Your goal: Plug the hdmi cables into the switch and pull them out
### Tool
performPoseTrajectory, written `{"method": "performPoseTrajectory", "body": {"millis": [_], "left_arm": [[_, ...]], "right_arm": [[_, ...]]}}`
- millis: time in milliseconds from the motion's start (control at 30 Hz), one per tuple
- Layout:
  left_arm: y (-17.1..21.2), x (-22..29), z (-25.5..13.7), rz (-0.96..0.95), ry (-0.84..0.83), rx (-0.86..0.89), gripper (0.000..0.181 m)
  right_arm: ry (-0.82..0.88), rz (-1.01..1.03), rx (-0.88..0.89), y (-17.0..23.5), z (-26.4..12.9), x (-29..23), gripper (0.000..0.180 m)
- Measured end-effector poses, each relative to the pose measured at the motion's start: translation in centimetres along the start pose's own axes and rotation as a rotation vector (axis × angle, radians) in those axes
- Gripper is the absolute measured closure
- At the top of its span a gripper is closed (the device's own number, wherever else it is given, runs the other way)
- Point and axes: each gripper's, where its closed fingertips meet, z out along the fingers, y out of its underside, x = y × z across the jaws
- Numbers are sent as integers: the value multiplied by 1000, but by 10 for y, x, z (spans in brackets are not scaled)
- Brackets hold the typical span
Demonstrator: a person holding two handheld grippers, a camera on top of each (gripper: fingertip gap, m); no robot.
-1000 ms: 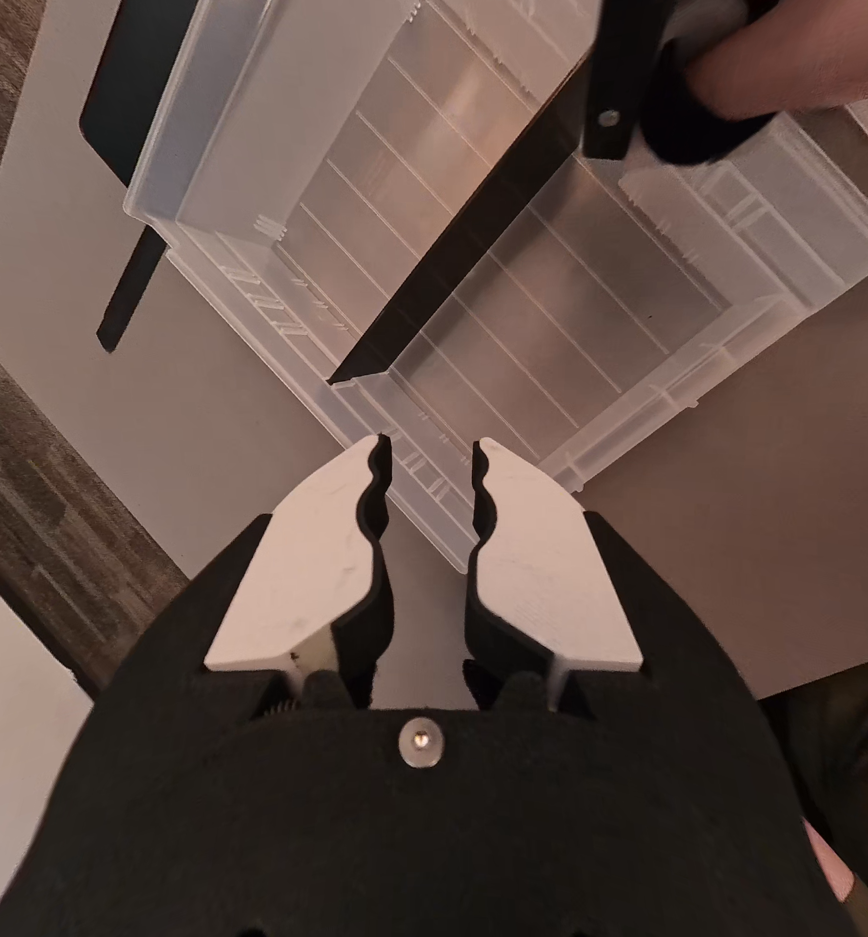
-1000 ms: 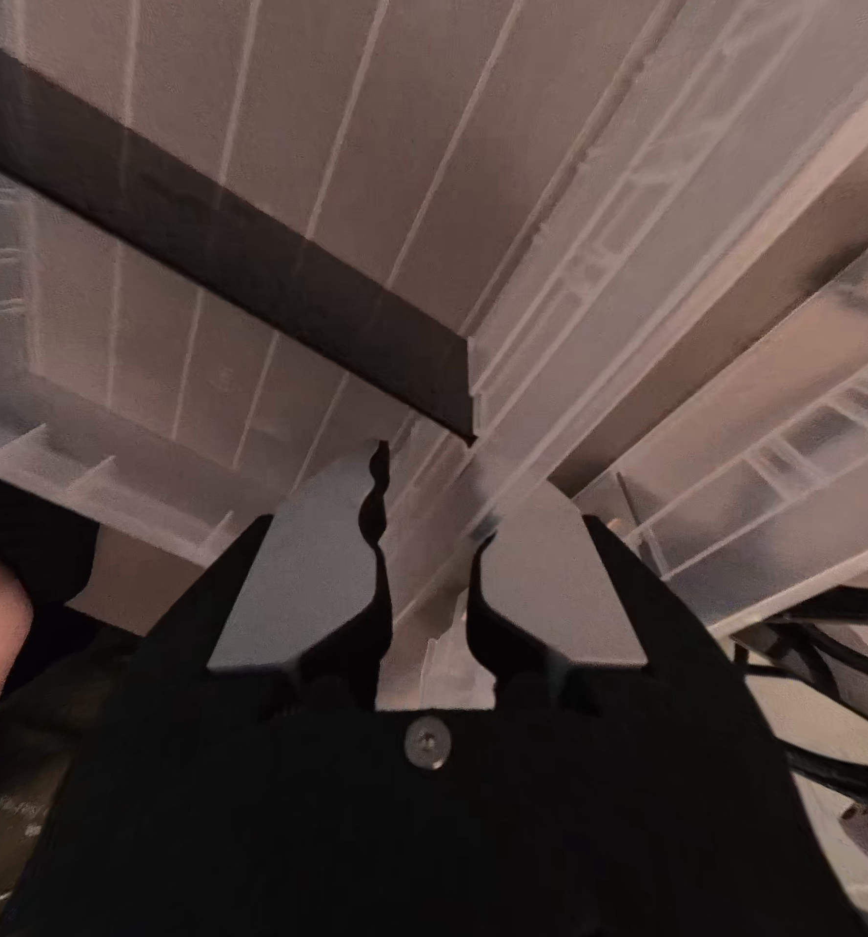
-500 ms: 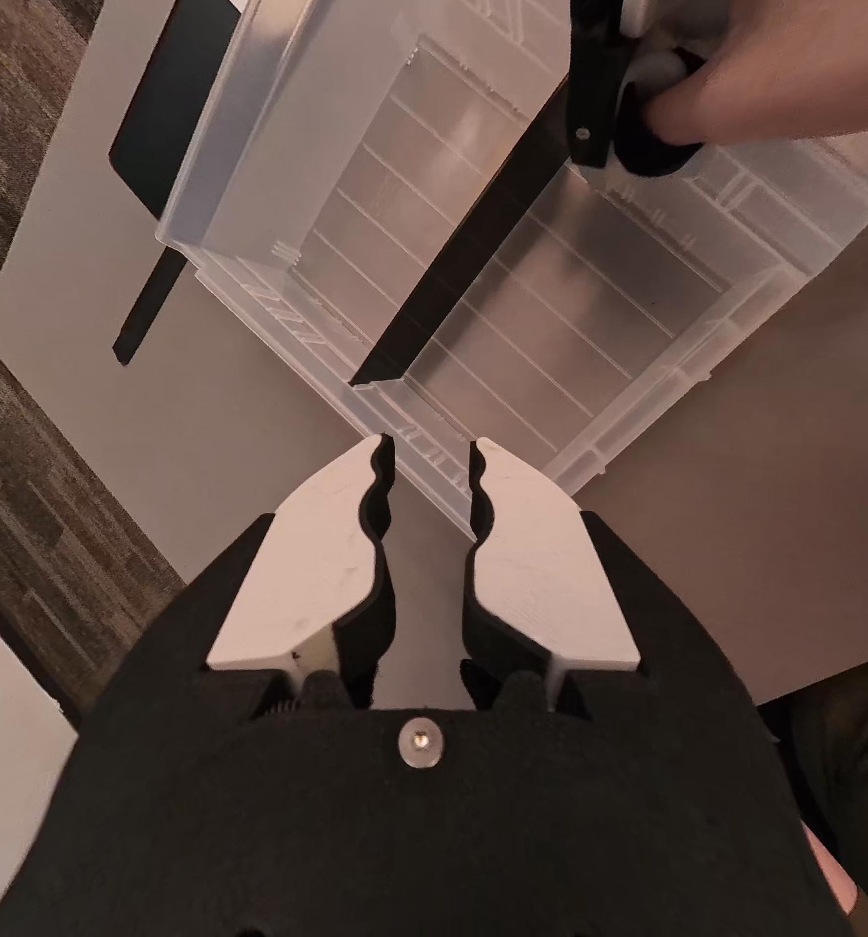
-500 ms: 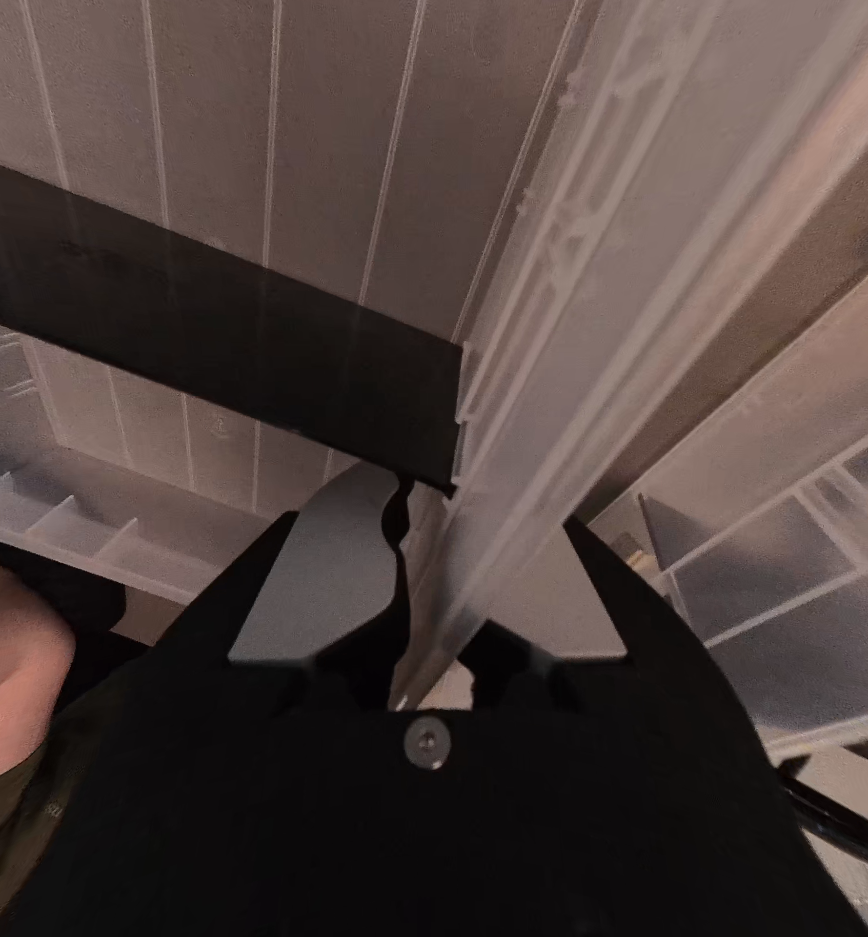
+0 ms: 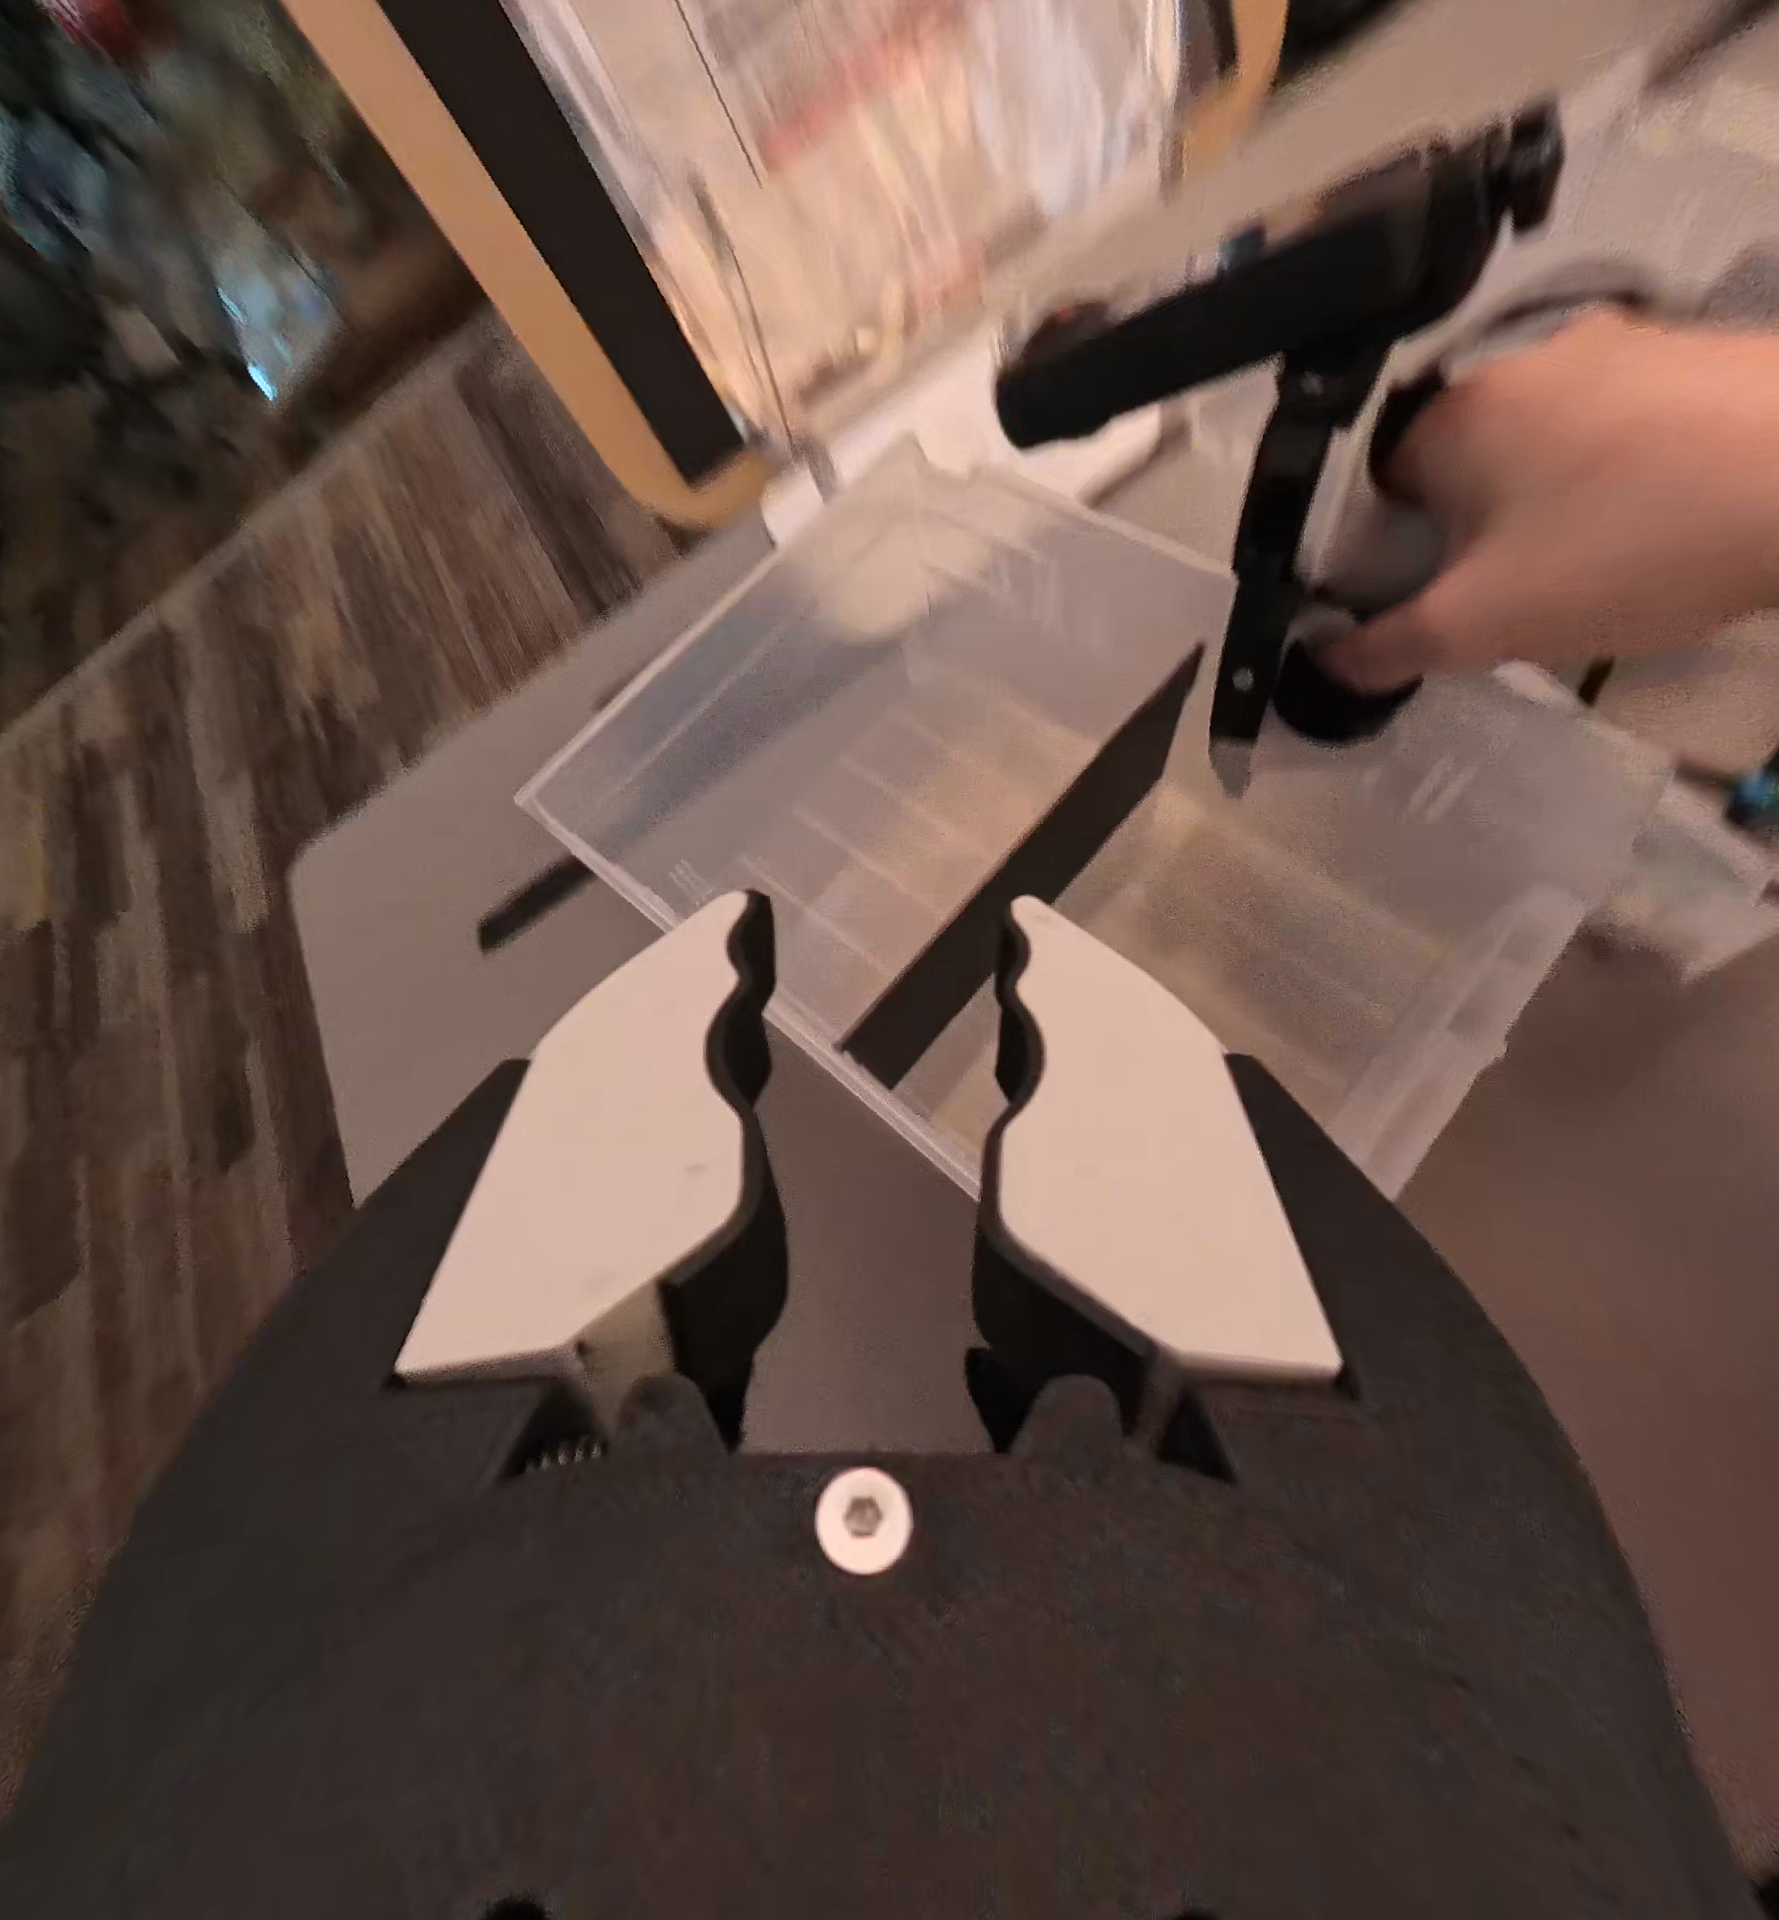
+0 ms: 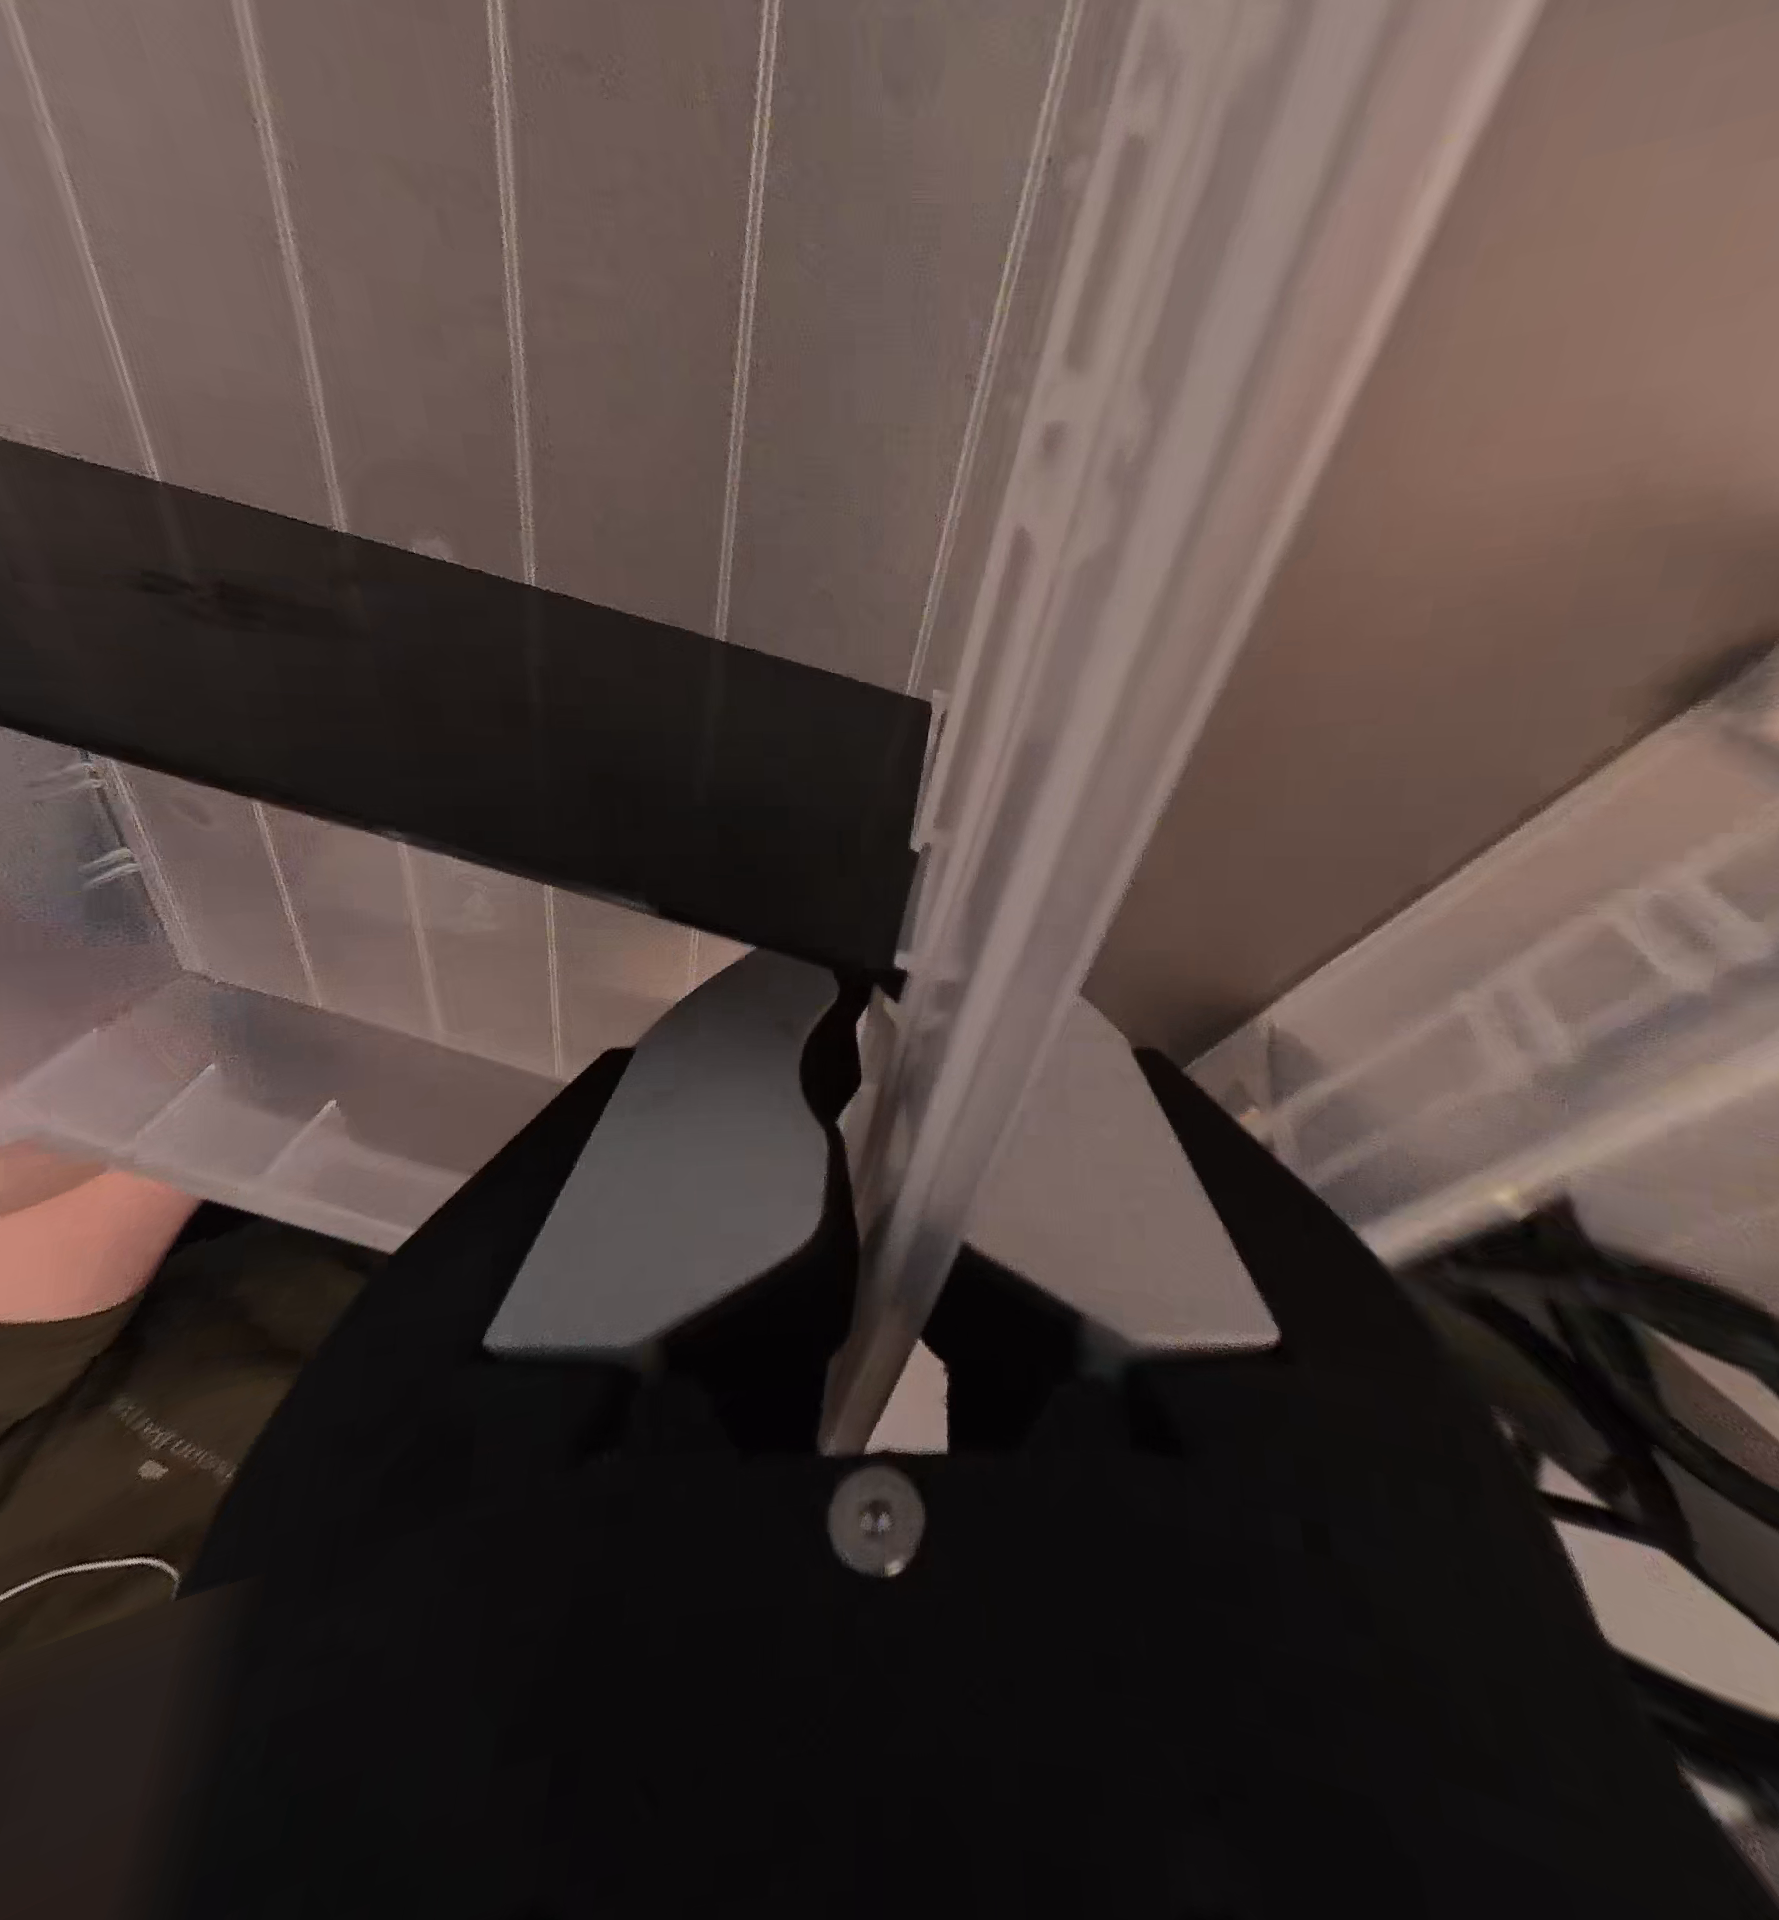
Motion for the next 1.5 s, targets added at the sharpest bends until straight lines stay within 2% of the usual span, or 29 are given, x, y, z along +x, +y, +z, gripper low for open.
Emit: {"method": "performPoseTrajectory", "body": {"millis": [33, 100, 167, 267, 367, 500, 533, 633, 767, 867, 967, 1000, 1067, 1133, 1200, 1367, 1500], "left_arm": [[-14, -6, -12, -32, -32, 95, 132], [-34, -17, -39, -121, -94, 284, 129], [-46, -17, -61, -212, -60, 436, 127], [-54, 8, -64, -201, 88, 475, 119], [-46, 52, -19, -122, 243, 294, 102], [-42, 127, 65, -101, 501, 86, 98], [-41, 148, 81, -124, 582, 54, 94], [-30, 196, 116, -212, 751, -35, 106], [-2, 225, 152, -184, 726, -153, 103], [10, 247, 156, -231, 814, -224, 103], [29, 250, 162, -152, 784, -320, 103], [33, 252, 161, -138, 790, -347, 97], [37, 250, 160, -132, 793, -385, 103], [40, 246, 158, -118, 801, -405, 116], [41, 246, 153, -109, 857, -411, 147], [51, 223, 151, -27, 833, -473, 154], [68, 166, 156, -65, 739, -531, 166]], "right_arm": [[-17, -11, 46, -2, -18, 0, 176], [-55, -12, 147, 1, -61, 6, 176], [-77, 27, 276, 15, -108, 29, 175], [-68, 137, 483, 59, -172, 84, 175], [-36, 294, 687, 124, -215, 143, 175], [55, 546, 899, 220, -237, 218, 176], [91, 593, 921, 243, -235, 234, 175], [141, 684, 861, 296, -218, 270, 174], [127, 778, 797, 338, -197, 302, 174], [88, 818, 763, 354, -182, 318, 175], [54, 831, 694, 358, -160, 329, 176], [39, 833, 662, 358, -152, 330, 175], [21, 812, 599, 356, -137, 331, 175], [11, 805, 544, 351, -124, 332, 176], [15, 787, 490, 343, -114, 333, 175], [52, 762, 322, 320, -96, 321, 175], [79, 740, 163, 303, -78, 308, 176]]}}
